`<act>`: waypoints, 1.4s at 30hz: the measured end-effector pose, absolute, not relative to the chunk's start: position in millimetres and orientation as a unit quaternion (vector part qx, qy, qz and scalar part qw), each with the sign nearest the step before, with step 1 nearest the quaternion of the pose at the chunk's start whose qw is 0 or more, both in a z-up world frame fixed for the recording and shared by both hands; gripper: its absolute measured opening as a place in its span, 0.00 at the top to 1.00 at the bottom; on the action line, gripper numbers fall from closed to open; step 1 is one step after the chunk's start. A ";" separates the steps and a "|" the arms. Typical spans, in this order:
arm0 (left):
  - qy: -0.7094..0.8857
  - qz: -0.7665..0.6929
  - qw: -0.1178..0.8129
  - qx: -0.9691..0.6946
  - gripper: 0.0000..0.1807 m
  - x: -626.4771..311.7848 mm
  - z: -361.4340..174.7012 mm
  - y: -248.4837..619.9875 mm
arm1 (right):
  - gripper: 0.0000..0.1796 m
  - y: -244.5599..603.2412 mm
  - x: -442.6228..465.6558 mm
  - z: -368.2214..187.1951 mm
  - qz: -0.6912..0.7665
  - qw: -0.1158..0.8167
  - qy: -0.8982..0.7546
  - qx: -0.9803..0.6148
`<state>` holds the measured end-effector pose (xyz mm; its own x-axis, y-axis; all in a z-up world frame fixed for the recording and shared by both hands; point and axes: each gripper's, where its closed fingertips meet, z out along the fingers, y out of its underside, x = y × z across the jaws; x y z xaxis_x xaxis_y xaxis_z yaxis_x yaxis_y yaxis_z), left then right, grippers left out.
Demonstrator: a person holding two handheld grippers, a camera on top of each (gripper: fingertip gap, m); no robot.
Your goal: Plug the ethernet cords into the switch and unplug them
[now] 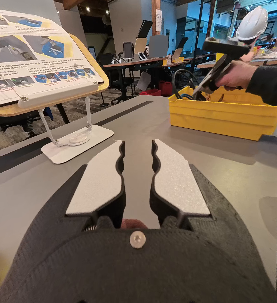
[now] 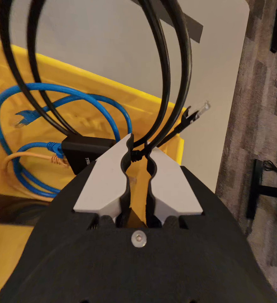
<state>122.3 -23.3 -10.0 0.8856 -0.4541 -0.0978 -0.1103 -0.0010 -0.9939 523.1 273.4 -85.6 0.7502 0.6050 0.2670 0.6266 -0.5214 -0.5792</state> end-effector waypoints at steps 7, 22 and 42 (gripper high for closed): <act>0.203 -0.115 0.676 -0.699 0.83 118.5 -7.7 -23.2 | 0.78 268.0 518.9 -62.7 -0.026 0.329 -0.385 -0.862; 0.181 0.089 0.670 -0.714 0.75 34.4 73.0 -46.4 | 0.63 226.7 583.7 -20.7 -0.042 0.343 -0.402 -0.848; -0.083 0.105 0.237 -0.962 0.57 -261.8 -112.7 -201.5 | 0.71 143.4 528.6 -115.9 0.206 0.222 -0.380 -0.874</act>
<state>-261.8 -201.5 -112.7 0.9643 0.2092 -0.1626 0.1100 -0.8743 -0.4727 528.6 143.4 -115.9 0.6259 0.7561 -0.1910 0.5735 -0.6123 -0.5443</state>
